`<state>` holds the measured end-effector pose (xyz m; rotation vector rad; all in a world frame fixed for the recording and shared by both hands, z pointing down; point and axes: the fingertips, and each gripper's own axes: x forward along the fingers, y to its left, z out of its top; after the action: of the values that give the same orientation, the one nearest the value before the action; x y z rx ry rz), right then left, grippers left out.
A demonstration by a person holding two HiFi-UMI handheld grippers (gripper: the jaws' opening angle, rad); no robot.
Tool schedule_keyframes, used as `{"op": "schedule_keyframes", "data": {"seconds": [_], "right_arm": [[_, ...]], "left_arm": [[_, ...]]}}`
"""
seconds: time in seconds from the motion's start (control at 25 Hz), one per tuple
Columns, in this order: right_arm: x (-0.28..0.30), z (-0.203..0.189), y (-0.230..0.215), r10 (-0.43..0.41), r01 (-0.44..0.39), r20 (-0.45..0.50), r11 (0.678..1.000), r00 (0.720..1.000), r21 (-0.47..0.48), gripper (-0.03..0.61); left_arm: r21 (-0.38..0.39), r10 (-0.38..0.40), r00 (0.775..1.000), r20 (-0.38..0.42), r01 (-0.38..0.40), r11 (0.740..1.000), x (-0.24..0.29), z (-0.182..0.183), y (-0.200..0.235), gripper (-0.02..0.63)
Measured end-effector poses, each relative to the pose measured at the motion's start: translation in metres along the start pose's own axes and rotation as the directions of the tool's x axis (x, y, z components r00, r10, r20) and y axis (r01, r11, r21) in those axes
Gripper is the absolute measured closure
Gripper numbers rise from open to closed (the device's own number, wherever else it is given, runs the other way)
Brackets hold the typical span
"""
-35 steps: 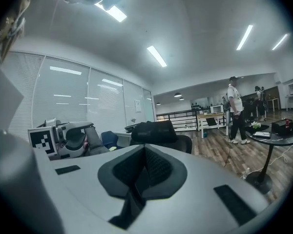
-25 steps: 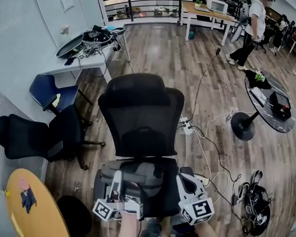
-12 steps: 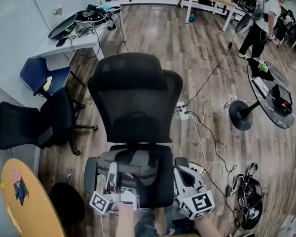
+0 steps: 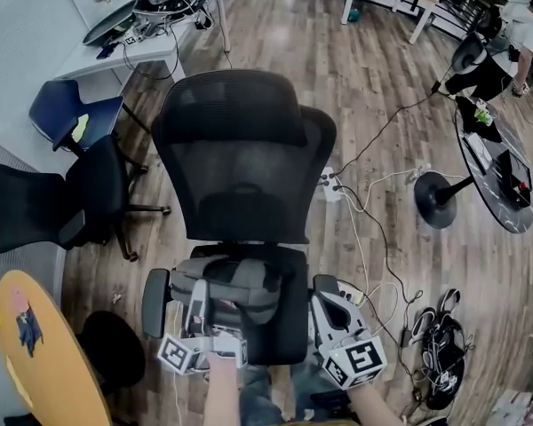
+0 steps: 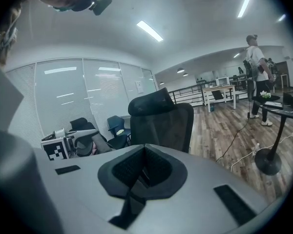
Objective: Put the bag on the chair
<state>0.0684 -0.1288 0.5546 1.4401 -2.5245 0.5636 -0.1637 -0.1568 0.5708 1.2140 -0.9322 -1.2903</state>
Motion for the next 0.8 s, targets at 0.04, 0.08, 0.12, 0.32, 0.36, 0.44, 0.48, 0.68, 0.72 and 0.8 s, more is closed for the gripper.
{"op": "schedule_keyframes", "data": {"seconds": [0.04,0.08,0.12,0.32,0.36,0.44,0.48,0.68,0.72,0.8], "right_arm": [[0.001,-0.003,0.000,0.002,-0.002,-0.006,1.000,1.000,0.002,0.566],[0.003,-0.005,-0.001,0.005,-0.005,-0.010,1.000,1.000,0.004,0.566],[0.004,-0.006,-0.002,0.008,-0.008,-0.012,1.000,1.000,0.009,0.566],[0.018,-0.013,-0.010,-0.007,0.007,-0.004,0.998,1.000,0.069,0.566],[0.020,-0.016,-0.012,-0.013,0.014,-0.007,0.997,1.000,0.082,0.566],[0.025,-0.020,-0.016,-0.027,0.029,-0.016,0.990,1.000,0.135,0.566],[0.028,-0.021,-0.018,-0.028,0.030,-0.014,0.984,1.000,0.178,0.566],[0.038,-0.025,-0.020,-0.004,-0.002,0.018,0.954,1.000,0.299,0.566],[0.038,-0.027,-0.021,-0.004,0.001,0.009,0.958,1.000,0.288,0.566],[0.038,-0.028,-0.022,-0.001,0.002,-0.002,0.963,1.000,0.269,0.566]], "left_arm": [[0.003,-0.001,1.000,0.001,0.001,1.000,0.002,0.000,0.001,0.572],[0.007,-0.003,1.000,0.001,0.003,1.000,0.004,0.000,0.002,0.572],[0.009,-0.004,1.000,0.004,0.004,1.000,0.006,-0.001,0.003,0.572],[-0.002,-0.013,0.999,0.032,0.013,1.000,0.018,-0.006,0.009,0.568],[0.001,-0.016,0.999,0.036,0.016,1.000,0.019,-0.006,0.010,0.568],[0.014,-0.015,0.999,0.038,0.015,1.000,0.024,-0.006,0.012,0.568],[0.022,-0.012,0.999,0.037,0.012,1.000,0.026,-0.005,0.013,0.568],[0.033,-0.011,0.999,0.031,0.009,0.999,0.045,-0.006,0.021,0.566],[0.038,-0.005,1.000,0.028,0.004,0.999,0.049,-0.008,0.023,0.565],[0.050,0.001,1.000,0.020,-0.002,0.999,0.056,-0.008,0.027,0.565]]}}
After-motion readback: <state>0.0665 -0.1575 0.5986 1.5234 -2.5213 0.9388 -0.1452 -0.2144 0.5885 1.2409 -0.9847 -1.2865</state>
